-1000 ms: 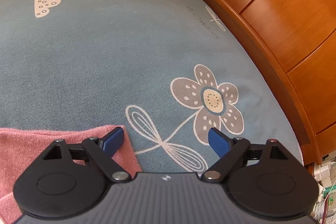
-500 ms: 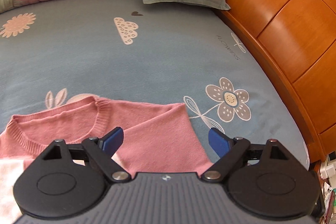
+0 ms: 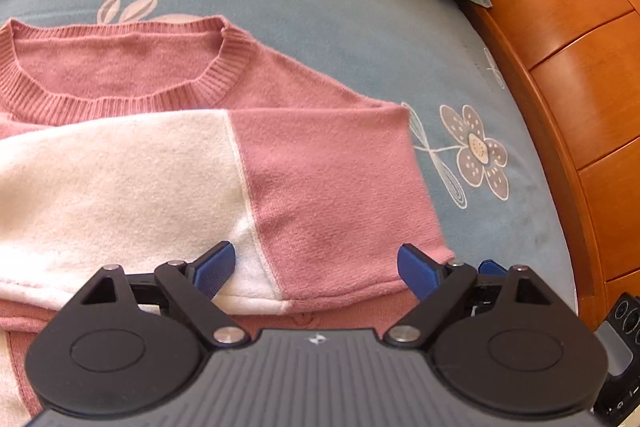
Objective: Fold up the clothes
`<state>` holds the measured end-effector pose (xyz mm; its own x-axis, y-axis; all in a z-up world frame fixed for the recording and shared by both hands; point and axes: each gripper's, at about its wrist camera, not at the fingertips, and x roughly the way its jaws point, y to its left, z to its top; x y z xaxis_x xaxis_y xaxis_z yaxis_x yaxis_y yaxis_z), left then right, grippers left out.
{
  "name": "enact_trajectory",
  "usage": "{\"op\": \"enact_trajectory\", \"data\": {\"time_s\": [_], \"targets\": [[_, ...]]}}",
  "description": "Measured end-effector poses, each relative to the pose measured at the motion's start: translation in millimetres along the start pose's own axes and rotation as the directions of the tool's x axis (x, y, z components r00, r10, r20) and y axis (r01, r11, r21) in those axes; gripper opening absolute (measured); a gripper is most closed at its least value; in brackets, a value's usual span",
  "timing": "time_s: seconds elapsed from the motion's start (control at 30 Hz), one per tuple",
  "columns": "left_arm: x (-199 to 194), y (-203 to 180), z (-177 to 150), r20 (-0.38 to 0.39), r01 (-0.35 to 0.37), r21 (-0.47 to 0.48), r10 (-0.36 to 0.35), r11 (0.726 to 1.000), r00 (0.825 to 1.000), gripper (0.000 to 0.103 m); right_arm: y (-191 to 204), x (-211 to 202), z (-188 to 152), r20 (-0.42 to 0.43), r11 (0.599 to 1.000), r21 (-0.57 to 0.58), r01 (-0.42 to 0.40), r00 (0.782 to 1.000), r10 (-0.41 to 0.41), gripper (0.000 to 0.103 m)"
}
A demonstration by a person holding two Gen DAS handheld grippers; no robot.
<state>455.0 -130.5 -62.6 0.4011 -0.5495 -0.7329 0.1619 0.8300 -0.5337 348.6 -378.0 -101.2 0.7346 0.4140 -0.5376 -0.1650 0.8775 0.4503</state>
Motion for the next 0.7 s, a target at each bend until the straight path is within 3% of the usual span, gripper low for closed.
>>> {"op": "enact_trajectory", "data": {"time_s": [0.13, 0.3, 0.6, 0.7], "targets": [[13.7, 6.1, -6.1, 0.022, 0.048, -0.050, -0.047, 0.998, 0.999, 0.089, -10.7, 1.0, 3.0, 0.012, 0.998, 0.069, -0.013, 1.000, 0.012, 0.103], [44.3, 0.3, -10.4, 0.023, 0.005, -0.003, -0.005, 1.000, 1.000, 0.091, -10.9, 4.0, 2.2, -0.002, 0.998, 0.069, -0.001, 1.000, 0.001, 0.103], [-4.9, 9.2, -30.1, 0.046, 0.003, -0.019, -0.002, 1.000, 0.999, 0.092, 10.6, 0.1, 1.1, 0.009, 0.999, -0.034, -0.021, 1.000, 0.021, 0.103], [-5.8, 28.9, -41.6, 0.005, -0.017, -0.080, 0.017, 0.997, 1.000, 0.090, 19.2, 1.6, 1.2, 0.001, 0.998, -0.057, -0.033, 0.999, 0.033, 0.103]]}}
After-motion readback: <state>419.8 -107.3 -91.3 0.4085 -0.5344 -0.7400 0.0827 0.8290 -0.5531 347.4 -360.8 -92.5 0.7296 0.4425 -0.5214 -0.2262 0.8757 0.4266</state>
